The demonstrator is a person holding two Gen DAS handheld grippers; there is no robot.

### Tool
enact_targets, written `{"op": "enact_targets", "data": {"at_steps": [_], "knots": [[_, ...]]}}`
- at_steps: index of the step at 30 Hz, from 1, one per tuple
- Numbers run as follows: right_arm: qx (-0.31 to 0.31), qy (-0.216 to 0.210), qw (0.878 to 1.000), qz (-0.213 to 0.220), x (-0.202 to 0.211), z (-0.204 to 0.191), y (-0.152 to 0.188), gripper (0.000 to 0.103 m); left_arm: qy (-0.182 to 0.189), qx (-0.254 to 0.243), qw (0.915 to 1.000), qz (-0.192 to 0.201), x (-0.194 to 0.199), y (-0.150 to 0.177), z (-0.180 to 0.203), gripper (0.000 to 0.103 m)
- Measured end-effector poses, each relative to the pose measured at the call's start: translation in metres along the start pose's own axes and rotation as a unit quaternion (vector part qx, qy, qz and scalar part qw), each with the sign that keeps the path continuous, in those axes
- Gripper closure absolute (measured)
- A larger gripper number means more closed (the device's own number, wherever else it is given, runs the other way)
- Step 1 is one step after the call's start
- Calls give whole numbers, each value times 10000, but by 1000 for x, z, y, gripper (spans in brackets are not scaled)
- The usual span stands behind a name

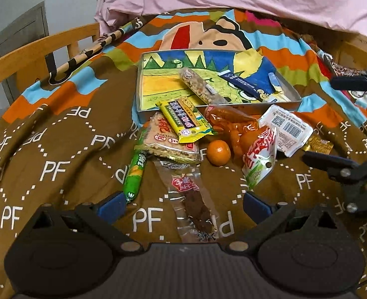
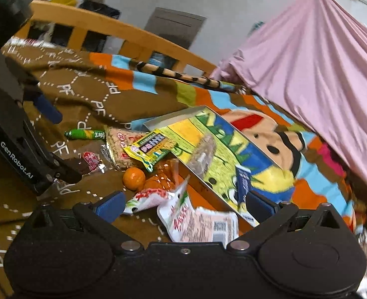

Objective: Organize snacks
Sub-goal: 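Grasp the orange with the right gripper while the left gripper grasps the sausage stick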

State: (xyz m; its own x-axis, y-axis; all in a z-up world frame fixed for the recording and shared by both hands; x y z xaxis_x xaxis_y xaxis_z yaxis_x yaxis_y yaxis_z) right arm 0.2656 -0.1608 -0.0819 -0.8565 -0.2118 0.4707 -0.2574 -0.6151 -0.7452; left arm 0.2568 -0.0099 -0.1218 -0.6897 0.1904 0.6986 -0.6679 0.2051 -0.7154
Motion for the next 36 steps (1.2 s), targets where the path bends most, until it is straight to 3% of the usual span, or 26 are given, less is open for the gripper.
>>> {"op": "enact_targets", "data": {"at_steps": [5, 9, 12, 14, 16, 18, 24, 30, 36], "knots": [[127, -482, 9986, 193, -23, -9, -8, 2, 117, -114, 9998, -88, -6, 2, 1, 15], [98, -815, 9961, 337, -41, -12, -17, 10, 223, -188, 9994, -185, -10, 5, 4, 24], [125, -1189, 9925, 235, -57, -21, -22, 23, 263, -168, 9992, -229, -14, 6, 4, 31], [192, -1420, 9896, 96, -68, -29, -23, 31, 310, -94, 9991, -276, -18, 6, 2, 42], [222, -1582, 9871, -69, -77, -37, -23, 48, 362, 13, 9987, -366, -23, 8, 0, 50], [233, -1675, 9853, -239, -86, -42, -20, 59, 400, 114, 9984, -388, -26, 9, -3, 51], [321, -1782, 9819, -548, -101, -51, -15, 60, 441, 243, 9979, -400, -33, 6, -4, 52], [933, -1717, 9775, -797, -103, -62, -11, 60, 433, 256, 9977, -450, -38, 5, -3, 52], [1315, -1554, 9767, -681, -107, -69, -6, 61, 376, 210, 9981, -446, -38, 5, -1, 60]]}}
Point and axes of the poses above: each gripper's, at about its wrist camera, not at the fingertips, and x roughly against the way its jaws point, z to its right, y to its underside, the point moved 9 cm from there along -x, roughly the way its jaws point, and after that the axes turned 2 degrees about y, right-handed, at the moved point
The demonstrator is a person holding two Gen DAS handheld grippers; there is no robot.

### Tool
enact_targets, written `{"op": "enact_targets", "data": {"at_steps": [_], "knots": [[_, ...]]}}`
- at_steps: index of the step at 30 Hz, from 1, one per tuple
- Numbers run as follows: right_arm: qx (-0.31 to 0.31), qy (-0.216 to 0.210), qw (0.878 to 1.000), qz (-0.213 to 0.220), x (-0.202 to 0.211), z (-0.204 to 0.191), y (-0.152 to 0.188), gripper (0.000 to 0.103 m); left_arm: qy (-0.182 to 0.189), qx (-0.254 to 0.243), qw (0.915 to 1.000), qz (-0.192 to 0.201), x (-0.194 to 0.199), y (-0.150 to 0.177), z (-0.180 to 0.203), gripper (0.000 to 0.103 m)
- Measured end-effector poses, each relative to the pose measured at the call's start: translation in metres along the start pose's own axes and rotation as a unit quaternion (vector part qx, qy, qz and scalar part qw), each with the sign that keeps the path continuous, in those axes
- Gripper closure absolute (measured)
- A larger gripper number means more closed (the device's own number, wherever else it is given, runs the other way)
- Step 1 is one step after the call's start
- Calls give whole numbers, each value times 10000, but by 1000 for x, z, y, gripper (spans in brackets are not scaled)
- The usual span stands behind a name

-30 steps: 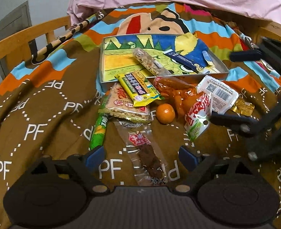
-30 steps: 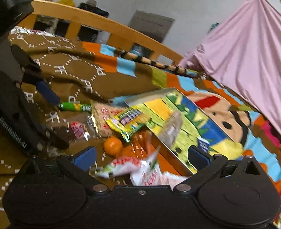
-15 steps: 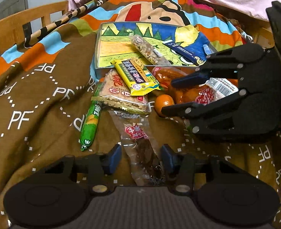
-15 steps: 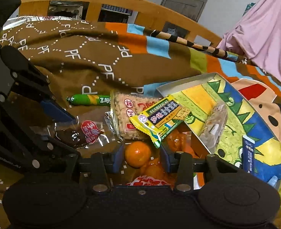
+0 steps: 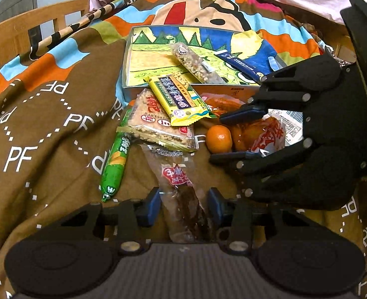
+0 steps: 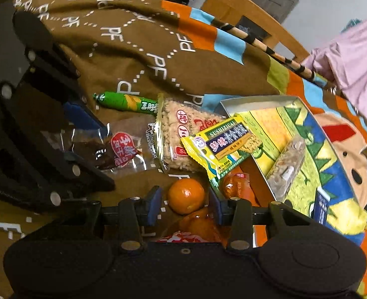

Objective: Organize snacks
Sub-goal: 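Grasp the orange with the right gripper while the left gripper grasps the sausage stick, then carry the orange and sausage stick over the tin and release them inside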

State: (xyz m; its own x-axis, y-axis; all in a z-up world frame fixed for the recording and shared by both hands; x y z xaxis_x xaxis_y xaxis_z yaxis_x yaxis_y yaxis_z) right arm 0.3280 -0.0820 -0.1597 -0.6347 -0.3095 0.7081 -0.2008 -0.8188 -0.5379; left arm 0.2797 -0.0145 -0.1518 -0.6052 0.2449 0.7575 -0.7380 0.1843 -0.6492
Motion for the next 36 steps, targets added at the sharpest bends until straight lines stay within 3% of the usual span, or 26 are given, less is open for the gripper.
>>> {"op": "enact_targets", "data": {"at_steps": [1, 5, 6, 14, 23, 25, 34, 35, 36], "knots": [[96, 61, 9999, 22, -1, -2, 0, 68, 3, 8, 10000, 4, 0, 0, 0, 60], [22, 104, 9999, -10, -2, -3, 1, 68, 39, 45, 10000, -3, 2, -1, -1, 65], [13, 130, 9999, 15, 0, -2, 1, 69, 42, 69, 10000, 16, 4, -2, -2, 75], [-220, 258, 9993, 142, 25, -2, 4, 69, 209, 357, 9991, 25, 10, -3, -6, 74], [-412, 426, 9981, 180, 48, -3, 6, 68, 267, 139, 9995, -77, 0, 1, -1, 65], [-467, 476, 9976, 190, 51, -2, 7, 68, 221, 101, 9997, -37, 2, 1, -1, 73], [-631, 742, 9945, 374, 70, 3, 7, 68, 134, 223, 9991, 337, 27, -5, 4, 75], [-652, 779, 9940, 411, 72, 4, 6, 68, 148, 264, 9987, 407, 32, -6, 5, 86], [-666, 808, 9935, 445, 74, 5, 5, 68, 185, 318, 9983, 455, 37, -7, 5, 89]]}}
Point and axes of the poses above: each gripper's, at about its wrist camera, not at the fingertips, and x roughly against the way its jaws point, z to its right, y to its underside, the point moved 9 cm from there along -x, roughly the way its jaws point, and after that the axes turned 2 degrees about y, right-handed, at the moved point
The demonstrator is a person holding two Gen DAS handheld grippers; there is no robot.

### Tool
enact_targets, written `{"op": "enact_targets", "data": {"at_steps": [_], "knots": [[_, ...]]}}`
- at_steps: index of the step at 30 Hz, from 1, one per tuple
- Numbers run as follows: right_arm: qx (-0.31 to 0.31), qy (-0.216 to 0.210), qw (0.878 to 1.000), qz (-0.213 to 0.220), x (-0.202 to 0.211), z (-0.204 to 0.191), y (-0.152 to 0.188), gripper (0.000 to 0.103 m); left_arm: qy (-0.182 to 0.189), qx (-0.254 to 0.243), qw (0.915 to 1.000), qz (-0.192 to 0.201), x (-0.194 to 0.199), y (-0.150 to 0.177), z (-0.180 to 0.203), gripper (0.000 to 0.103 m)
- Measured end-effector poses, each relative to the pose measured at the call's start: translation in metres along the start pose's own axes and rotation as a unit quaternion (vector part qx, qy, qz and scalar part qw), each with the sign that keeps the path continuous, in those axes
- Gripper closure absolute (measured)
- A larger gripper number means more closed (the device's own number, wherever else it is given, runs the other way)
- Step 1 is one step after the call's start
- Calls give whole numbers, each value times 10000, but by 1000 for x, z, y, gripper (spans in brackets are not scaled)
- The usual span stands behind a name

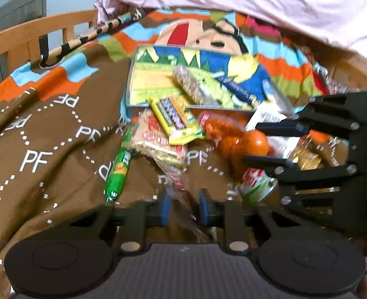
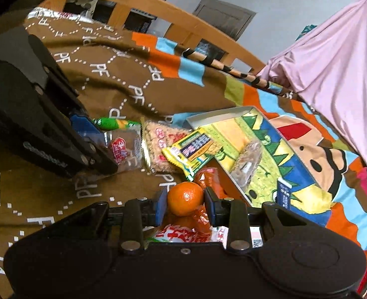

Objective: Organize snacks
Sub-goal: 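Carry the orange and sausage stick over the tin and release them inside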

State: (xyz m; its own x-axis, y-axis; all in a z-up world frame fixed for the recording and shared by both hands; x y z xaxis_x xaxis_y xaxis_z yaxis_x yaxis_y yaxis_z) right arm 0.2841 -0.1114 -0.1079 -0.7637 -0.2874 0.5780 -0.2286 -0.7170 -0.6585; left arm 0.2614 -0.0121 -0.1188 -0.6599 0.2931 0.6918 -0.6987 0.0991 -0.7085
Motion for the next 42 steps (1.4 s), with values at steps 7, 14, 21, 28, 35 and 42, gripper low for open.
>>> {"op": "enact_targets", "data": {"at_steps": [7, 14, 21, 28, 35, 42], "knots": [[5, 22, 10000, 43, 3, -1, -2, 68, 42, 104, 9989, -462, -10, 15, -2, 90], [19, 22, 9999, 118, 3, -1, -4, 68, 54, 4, 9985, -546, -21, 19, 0, 89], [-22, 204, 9992, 343, 8, 4, -9, 68, 0, 160, 9993, 346, 9, -6, 1, 90], [-155, 708, 9944, 775, 8, 28, -25, 68, -49, 535, 9924, 1103, 11, -57, -12, 90], [-614, 1216, 9842, 1135, -14, 79, -35, 68, 46, 537, 9873, 1493, -25, -126, -14, 90], [-1189, 1284, 9807, 876, -61, 124, -16, 68, 134, 770, 9865, 1441, -94, -172, -16, 90]]}}
Point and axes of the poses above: each gripper's, at about its wrist camera, not at the fingertips, and x roughly against the way its jaws point, z to its right, y to its underside, the point moved 9 cm from there along -x, roughly the way its jaws point, and after that the axes turned 2 degrees about y, right-handed, at the moved point
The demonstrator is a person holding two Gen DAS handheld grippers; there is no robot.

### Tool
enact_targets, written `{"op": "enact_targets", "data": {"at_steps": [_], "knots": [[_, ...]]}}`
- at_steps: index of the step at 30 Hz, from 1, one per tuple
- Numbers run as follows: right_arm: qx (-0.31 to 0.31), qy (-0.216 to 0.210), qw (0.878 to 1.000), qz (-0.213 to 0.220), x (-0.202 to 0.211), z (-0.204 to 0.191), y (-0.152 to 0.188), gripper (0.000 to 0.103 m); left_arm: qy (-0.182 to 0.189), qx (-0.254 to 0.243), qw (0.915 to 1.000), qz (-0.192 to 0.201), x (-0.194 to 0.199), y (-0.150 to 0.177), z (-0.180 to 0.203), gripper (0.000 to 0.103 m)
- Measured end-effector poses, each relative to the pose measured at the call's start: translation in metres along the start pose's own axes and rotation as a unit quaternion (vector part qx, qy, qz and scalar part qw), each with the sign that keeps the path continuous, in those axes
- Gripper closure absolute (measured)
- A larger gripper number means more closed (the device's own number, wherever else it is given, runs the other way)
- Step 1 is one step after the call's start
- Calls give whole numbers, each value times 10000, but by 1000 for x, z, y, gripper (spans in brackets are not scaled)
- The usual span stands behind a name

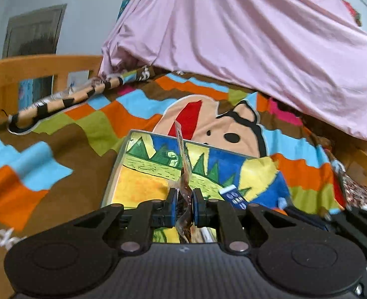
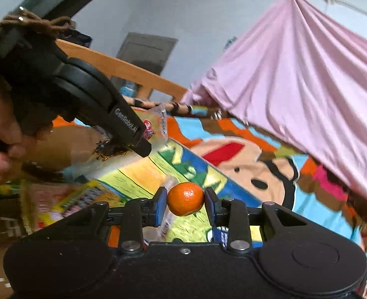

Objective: Organize snacks
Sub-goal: 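Carry the orange and sausage stick over the tin and release them inside, then lift both tools away from the tin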

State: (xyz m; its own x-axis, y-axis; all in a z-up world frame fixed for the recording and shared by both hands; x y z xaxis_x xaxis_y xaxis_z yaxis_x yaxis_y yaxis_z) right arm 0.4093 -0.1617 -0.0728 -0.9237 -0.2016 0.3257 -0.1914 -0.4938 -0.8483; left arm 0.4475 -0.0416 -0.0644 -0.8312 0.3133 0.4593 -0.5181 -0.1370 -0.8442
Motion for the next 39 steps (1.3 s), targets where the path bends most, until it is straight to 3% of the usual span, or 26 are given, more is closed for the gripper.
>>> {"op": "enact_targets", "data": {"at_steps": [9, 14, 21, 26, 28, 30, 34, 39], "knots": [[-901, 8, 9938, -646, -54, 21, 35, 68, -373, 197, 9973, -606, -69, 20, -16, 90], [-1171, -98, 9871, -1086, -69, 19, 54, 68, -501, 345, 9951, -780, -79, 31, -25, 89], [-1285, -213, 9822, -1352, -73, 15, 61, 67, -574, 361, 9929, -981, -80, 37, -25, 86], [-1346, -219, 9812, -1365, -68, 16, 60, 55, -644, 243, 9925, -1012, -74, 36, -22, 58], [-1423, -226, 9805, -1335, -66, 19, 58, 49, -618, 191, 9934, -952, -68, 33, -20, 54], [-1469, -199, 9808, -1268, -62, 22, 54, 47, -586, 166, 9948, -811, -56, 29, -17, 47], [-1559, -148, 9824, -1015, -47, 29, 39, 30, -542, 53, 9974, -476, -30, 18, -11, 31], [-1652, -97, 9841, -646, -18, 38, 16, 18, -560, -112, 9984, -28, 11, 6, -3, 17]]}}
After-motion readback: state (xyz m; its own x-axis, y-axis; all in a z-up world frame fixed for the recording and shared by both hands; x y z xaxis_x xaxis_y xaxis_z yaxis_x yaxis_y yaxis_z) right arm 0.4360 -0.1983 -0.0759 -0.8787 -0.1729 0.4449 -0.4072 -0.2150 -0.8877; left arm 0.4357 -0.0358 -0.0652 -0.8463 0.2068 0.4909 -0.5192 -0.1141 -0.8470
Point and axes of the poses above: each gripper's, at about its wrist camera, not at the fingertips, and x roughly against the way its jaws point, z to its right, y to its underside, the point moved 9 cm from there along -x, roughly the way its jaws point, and after that the axes turned 2 degrees about y, right-handed, at the moved point
